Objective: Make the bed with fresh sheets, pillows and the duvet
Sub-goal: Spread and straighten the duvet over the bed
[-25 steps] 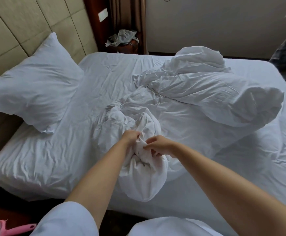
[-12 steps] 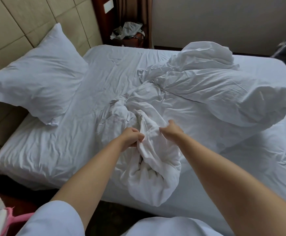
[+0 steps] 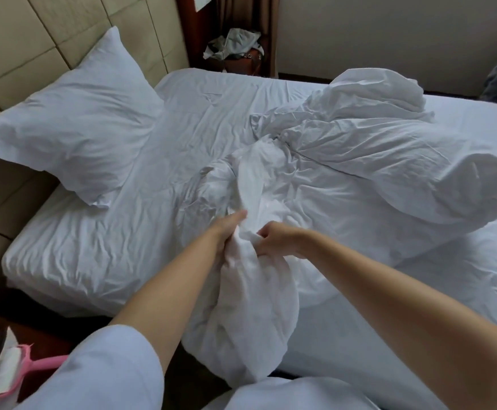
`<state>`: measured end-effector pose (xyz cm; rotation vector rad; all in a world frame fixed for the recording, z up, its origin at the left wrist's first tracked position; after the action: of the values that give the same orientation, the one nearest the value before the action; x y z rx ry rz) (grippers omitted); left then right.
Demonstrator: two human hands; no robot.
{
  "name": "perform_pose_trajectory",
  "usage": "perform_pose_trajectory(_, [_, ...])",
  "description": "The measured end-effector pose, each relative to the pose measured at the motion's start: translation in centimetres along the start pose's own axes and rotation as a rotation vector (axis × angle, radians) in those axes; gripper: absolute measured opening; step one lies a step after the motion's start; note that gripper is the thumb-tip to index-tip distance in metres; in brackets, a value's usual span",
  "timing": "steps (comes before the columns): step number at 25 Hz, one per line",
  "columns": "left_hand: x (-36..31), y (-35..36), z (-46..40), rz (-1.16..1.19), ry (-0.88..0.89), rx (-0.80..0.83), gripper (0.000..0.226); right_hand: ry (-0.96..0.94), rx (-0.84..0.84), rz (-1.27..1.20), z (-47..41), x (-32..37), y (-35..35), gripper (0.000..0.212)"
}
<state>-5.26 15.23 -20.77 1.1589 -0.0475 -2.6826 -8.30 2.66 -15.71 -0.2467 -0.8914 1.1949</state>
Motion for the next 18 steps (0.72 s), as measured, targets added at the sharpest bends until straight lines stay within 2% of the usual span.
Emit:
perform_pose_trajectory(2, [-1.2,-0.2,0.4,-0.083,0.079,-0.024,0.027,0.025,0.062,-0.037,0.3,-0.6,0.8,0.016])
perform_pose_trajectory(3, [-1.9,0.1,0.4,-0.113,0.117,-0.003,0.025,0.052,0.046,-0.115,0.5,-1.3,0.4,0.015])
perform_pose_trajectory(6, [-4.3,2.2,1.7,-0.147,0.202,0.162,0.022,0.144,-0.155,-0.349,1.3,-3.4,-2.9,0.016])
perform_pose_trajectory(9, [-4.7,6.1,4.7,-0.246,0.147,0.42,0.022,0.231,-0.364,-0.484,1.6,-5.2,-7.1,0.02])
perform_pose_trajectory(10, [-4.5,7.5,5.8,-0.296,0.137,0.511,0.02,0.246,-0.405,-0.439,1.3,-5.4,-8.0,0.031])
perform_pose_trajectory(12, [-3.3,10.1,7.6,-0.41,0.116,0.674,0.032,0.268,-0.482,-0.366,0.9,-5.8,-9.5,0.054])
perform_pose_trajectory(13, [-2.5,11.2,8.6,-0.466,0.114,0.747,0.033,0.27,-0.501,-0.354,0.8,-5.9,-10.0,0.057])
perform_pose_trajectory(15, [-0.6,13.0,10.2,-0.59,0.093,0.862,0.028,0.323,-0.489,-0.224,0.5,-6.9,-10.6,0.054])
perform_pose_trajectory(18, [1.5,12.3,9.4,-0.727,0.038,0.905,0.024,0.541,-0.424,0.232,1.6,-8.7,-11.5,0.036])
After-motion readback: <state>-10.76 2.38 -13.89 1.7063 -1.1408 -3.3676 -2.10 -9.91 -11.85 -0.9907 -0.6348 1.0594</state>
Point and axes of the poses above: each hand's wrist, its own z-axis away from the middle knuckle, its own y-axis out of the palm, x = y × z, the point moved 10 cm from there along -z, towards the middle knuckle, and after that the axes turned 15 degrees about z, right-handed, at the moved point
